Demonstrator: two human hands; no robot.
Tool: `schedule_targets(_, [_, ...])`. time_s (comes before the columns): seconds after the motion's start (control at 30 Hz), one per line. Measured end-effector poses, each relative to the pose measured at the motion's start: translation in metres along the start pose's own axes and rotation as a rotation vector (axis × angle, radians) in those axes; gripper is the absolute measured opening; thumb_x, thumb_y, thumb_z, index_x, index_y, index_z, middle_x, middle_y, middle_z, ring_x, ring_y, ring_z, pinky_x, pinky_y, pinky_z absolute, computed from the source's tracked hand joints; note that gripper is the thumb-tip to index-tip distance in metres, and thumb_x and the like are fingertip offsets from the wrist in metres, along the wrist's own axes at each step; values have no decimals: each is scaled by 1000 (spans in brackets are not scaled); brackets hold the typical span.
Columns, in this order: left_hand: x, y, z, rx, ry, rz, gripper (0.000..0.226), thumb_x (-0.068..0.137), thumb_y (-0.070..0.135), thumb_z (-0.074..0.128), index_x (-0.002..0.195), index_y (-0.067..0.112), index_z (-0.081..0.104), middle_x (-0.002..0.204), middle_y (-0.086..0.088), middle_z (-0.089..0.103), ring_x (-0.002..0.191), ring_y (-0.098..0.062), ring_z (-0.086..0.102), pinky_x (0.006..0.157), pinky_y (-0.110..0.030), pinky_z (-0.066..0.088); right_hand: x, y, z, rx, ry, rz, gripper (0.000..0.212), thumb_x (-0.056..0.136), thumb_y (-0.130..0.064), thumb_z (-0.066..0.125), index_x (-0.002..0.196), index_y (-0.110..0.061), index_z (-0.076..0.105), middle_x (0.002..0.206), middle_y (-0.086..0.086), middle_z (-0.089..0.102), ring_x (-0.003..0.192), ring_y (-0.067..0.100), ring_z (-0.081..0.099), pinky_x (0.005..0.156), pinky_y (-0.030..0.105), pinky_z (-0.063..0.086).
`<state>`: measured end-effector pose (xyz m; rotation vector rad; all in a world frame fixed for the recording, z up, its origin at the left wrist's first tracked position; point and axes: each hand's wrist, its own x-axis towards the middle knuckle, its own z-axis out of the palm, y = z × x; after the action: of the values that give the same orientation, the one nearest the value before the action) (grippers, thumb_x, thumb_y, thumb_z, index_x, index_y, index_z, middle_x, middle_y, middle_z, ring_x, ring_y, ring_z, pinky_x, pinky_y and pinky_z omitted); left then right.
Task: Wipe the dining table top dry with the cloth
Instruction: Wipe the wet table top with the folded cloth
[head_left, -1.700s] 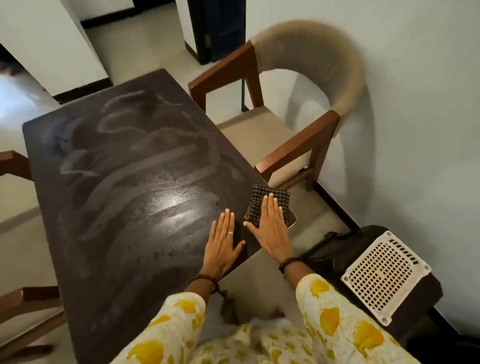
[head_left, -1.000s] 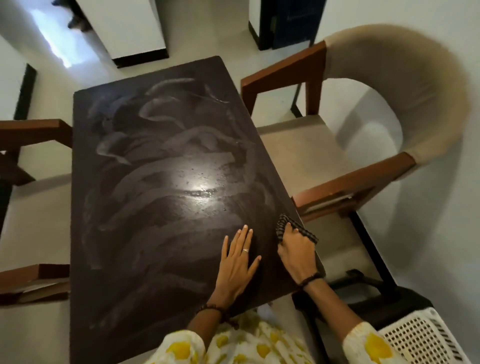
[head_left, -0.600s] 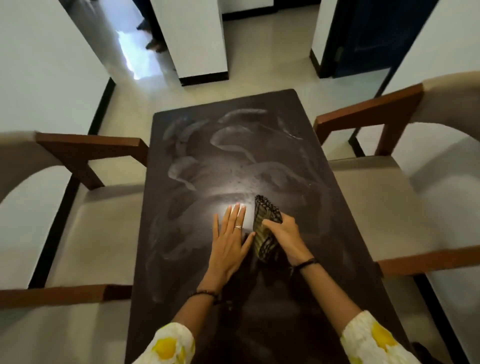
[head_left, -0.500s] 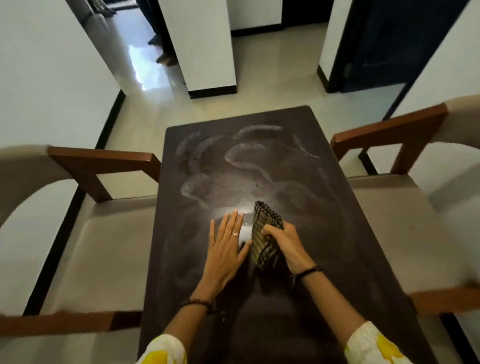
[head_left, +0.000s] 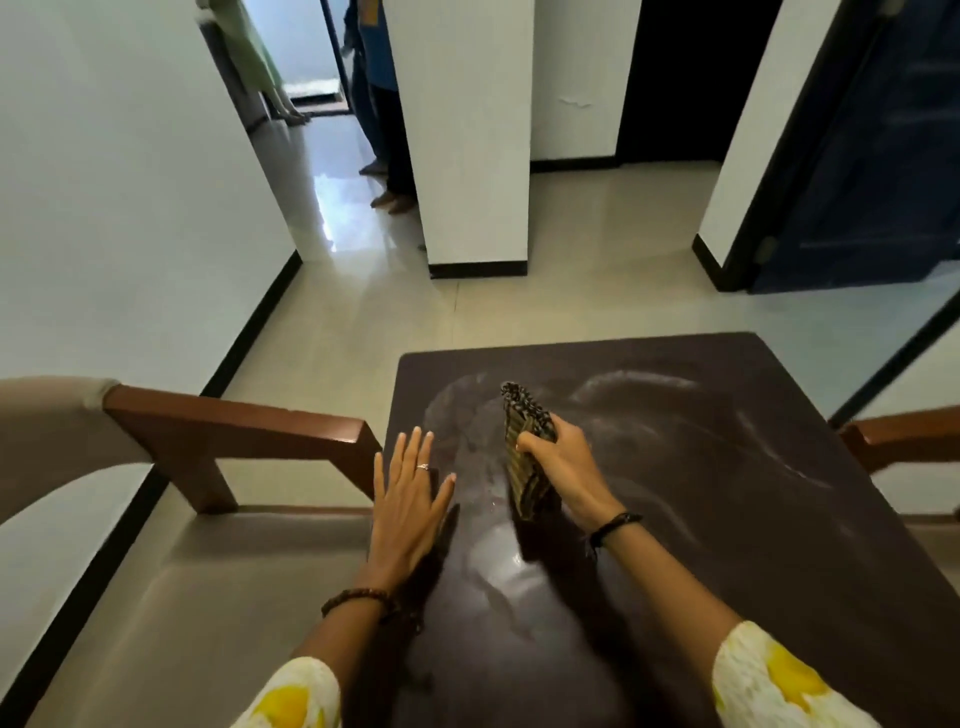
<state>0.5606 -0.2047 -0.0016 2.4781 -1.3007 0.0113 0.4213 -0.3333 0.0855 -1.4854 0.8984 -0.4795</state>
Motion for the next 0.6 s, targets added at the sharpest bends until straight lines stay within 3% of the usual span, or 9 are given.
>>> schedule_targets(0.07, [31,-17,8,-34,-2,-53,98,72,74,-18,145,14,5,154,-1,3,136,-10,-12,110,-33,-14,42,-8,12,-263,10,-160,43,87,-12,56,129,-16,55,93,1,64,86,18,59,76,33,49])
schedule_targets(0.13, [60,-28,12,-58,1,-102,86,80,68,-6,146,14,5,155,-3,2,138,-11,-11,110,-32,-12,81,-19,26,-569,-98,-247,66,88,-24,56,147,-16,29,121,12,60,110,28,56,92,39,47])
schedule_targets(0.23, [84,-41,28,-174,14,-225,62,96,49,14,147,14,4,156,-6,2,142,-16,-4,114,-32,-6,136,-19,56,-922,-380,-183,83,89,-54,49,151,-10,14,157,14,16,144,28,17,116,48,13])
schedule_targets(0.3, [86,-45,38,-263,60,-258,61,96,47,15,147,16,2,156,-4,5,142,-14,1,116,-31,1,161,-5,73,-980,-393,-156,88,89,-65,36,151,-10,9,159,9,1,146,25,1,115,51,-1])
schedule_targets(0.37, [85,-47,47,-264,112,-183,55,97,45,14,145,22,-4,155,0,2,142,-11,4,116,-32,8,175,22,89,-1113,-333,-200,87,89,-68,26,152,-13,2,159,7,-4,146,24,-4,114,51,-6])
schedule_targets(0.47, [84,-49,51,-307,106,-163,55,98,39,12,147,20,-3,155,4,-2,142,-9,3,115,-30,13,183,51,110,-1250,-199,-364,78,93,-63,20,151,-14,1,159,5,-3,146,24,-3,115,49,-6])
schedule_targets(0.6, [84,-50,55,-256,102,-182,64,92,47,1,147,15,-3,156,-1,1,142,-10,4,115,-27,9,196,52,135,-1317,-221,-473,67,98,-53,16,151,-15,2,160,4,-1,146,26,0,115,52,-2])
